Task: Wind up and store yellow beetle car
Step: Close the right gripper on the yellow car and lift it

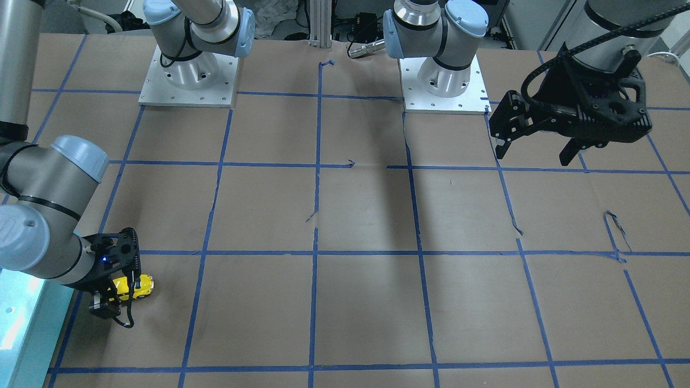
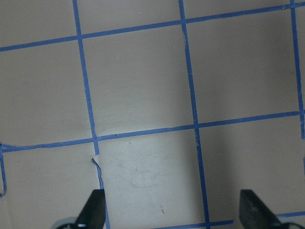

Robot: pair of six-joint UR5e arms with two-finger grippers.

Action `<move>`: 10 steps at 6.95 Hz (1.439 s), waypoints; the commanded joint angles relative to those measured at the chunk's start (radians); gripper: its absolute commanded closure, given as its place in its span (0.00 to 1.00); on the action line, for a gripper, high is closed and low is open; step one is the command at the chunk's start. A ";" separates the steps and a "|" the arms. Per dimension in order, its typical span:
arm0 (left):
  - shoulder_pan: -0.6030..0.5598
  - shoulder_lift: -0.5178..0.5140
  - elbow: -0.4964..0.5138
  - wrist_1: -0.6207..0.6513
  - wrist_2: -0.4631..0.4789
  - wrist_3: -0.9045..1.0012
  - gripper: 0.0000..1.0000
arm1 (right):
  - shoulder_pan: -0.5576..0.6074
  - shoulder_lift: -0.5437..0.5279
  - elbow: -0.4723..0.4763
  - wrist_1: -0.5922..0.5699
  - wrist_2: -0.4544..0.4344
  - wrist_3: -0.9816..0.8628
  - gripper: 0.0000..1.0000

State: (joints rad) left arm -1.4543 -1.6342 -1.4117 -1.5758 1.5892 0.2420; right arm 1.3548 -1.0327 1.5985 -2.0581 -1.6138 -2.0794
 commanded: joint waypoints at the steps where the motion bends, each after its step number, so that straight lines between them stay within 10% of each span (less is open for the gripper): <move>1: 0.000 0.002 -0.001 0.004 -0.002 0.000 0.00 | -0.008 0.006 0.008 -0.007 0.012 -0.002 0.11; 4: -0.003 0.020 -0.003 -0.009 -0.008 0.000 0.00 | -0.008 0.034 0.014 -0.057 0.011 -0.007 0.24; 10: -0.027 0.071 -0.113 -0.021 -0.043 -0.113 0.00 | -0.008 -0.062 0.024 -0.044 -0.005 0.082 0.97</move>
State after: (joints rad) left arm -1.4674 -1.5631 -1.5156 -1.5986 1.5420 0.1386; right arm 1.3461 -1.0383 1.6244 -2.1231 -1.6152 -2.0577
